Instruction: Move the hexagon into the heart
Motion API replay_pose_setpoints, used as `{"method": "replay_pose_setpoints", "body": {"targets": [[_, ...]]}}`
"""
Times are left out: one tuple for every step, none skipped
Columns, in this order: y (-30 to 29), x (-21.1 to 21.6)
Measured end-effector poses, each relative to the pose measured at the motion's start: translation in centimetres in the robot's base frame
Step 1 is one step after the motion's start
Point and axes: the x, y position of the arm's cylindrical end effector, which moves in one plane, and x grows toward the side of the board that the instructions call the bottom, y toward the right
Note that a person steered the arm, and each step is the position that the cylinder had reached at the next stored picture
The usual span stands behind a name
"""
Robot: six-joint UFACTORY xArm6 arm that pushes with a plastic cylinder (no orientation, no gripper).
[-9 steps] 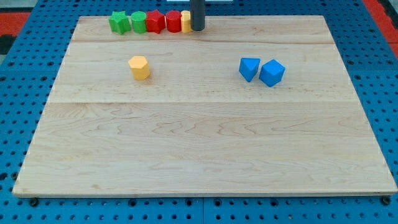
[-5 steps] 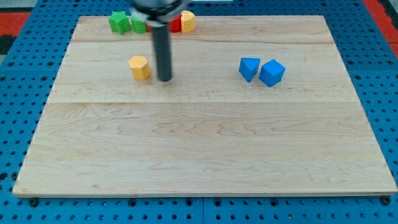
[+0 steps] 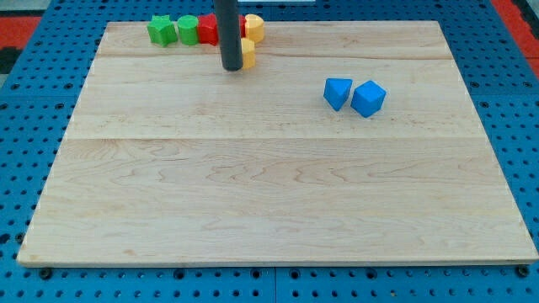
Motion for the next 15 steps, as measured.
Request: {"method": "replay_pose_setpoints", "body": {"targets": [[0.0,0.2],[-1.8,-2.3],[-1.2,-2.8],[4.1,-2.8],[4.9,-1.6],[4.9,-1.2],[6.5,-0.9],[8.3,-0.9],[8.8,-1.3],[8.8,-3.2],[8.9,-3.9],[10.2,-3.9],[18.1,-4.1],[17.1,-5.7],[14.3,-6.2]]}}
